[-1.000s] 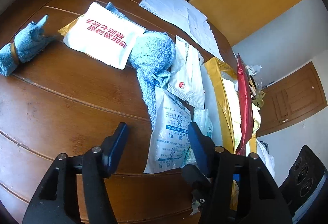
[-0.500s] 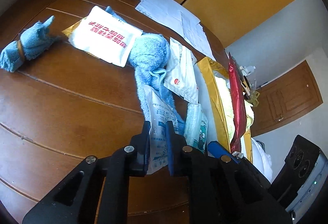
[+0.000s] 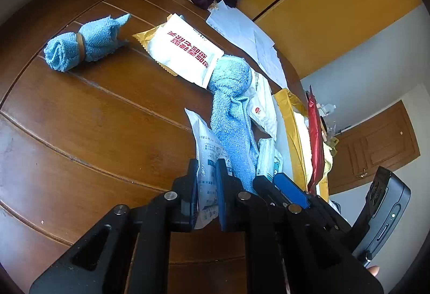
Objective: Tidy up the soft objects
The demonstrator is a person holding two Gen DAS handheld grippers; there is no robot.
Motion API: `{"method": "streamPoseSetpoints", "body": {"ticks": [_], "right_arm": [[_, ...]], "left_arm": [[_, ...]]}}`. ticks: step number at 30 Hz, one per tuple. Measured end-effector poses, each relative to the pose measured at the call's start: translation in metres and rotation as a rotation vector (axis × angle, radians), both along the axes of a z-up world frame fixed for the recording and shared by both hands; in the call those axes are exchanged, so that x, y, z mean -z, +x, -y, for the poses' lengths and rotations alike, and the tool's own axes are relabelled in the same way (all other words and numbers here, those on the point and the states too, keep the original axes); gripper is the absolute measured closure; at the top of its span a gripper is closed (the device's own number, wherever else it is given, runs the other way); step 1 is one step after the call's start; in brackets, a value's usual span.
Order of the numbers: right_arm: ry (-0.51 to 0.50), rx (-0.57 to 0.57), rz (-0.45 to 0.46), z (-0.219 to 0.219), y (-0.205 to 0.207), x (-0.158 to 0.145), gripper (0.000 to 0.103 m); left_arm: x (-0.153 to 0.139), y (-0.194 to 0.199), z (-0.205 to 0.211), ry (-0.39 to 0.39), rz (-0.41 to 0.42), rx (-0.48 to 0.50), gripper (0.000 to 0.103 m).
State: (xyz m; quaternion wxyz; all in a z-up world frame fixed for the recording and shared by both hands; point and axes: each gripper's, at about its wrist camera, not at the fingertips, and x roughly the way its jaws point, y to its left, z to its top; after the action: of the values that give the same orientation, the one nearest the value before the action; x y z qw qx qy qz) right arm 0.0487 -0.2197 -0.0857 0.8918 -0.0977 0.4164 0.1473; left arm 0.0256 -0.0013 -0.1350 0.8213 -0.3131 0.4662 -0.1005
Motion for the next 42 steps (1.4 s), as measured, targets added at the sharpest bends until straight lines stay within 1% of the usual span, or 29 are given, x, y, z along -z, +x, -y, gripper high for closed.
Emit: {"method": "streamPoseSetpoints", "body": {"ticks": [1,2,3,5,7,12,20,28,32,42], "right_arm": [[0.000,-0.004,0.000,0.000,-0.001,0.000,0.079],[0.007,-0.012,-0.004,0.000,-0.002,-0.001,0.085],[0.010,-0.014,-0.008,0.000,-0.003,-0.001,0.088],[0.008,-0.009,0.006,0.000,-0.005,-0.002,0.090],[0.032,-0.007,0.008,0.004,-0.007,-0.005,0.093],[0.113,-0.013,0.048,0.019,-0.020,-0.023,0.094],[0.234,-0.047,0.093,0.041,-0.044,-0.047,0.095],[0.298,-0.021,0.138,0.067,-0.061,-0.065,0.096],[0.330,-0.003,0.151,0.080,-0.064,-0.071,0.098],[0.375,0.022,0.176,0.100,-0.070,-0.081,0.099]], "left_arm": [[0.000,-0.001,-0.001,0.000,-0.001,-0.002,0.093],[0.000,-0.001,-0.001,0.000,-0.002,-0.004,0.094],[0.000,-0.002,-0.001,0.000,-0.003,-0.006,0.094],[0.000,-0.004,-0.001,0.000,-0.004,-0.011,0.094],[-0.002,-0.007,-0.001,0.003,-0.002,-0.016,0.094],[-0.009,-0.014,0.002,0.011,0.006,-0.026,0.094],[-0.026,-0.026,0.013,0.025,0.044,-0.022,0.095],[-0.047,-0.034,0.028,0.005,0.088,0.006,0.096],[-0.057,-0.039,0.034,-0.001,0.110,0.020,0.096],[-0.074,-0.041,0.045,-0.013,0.149,0.049,0.096]]}}
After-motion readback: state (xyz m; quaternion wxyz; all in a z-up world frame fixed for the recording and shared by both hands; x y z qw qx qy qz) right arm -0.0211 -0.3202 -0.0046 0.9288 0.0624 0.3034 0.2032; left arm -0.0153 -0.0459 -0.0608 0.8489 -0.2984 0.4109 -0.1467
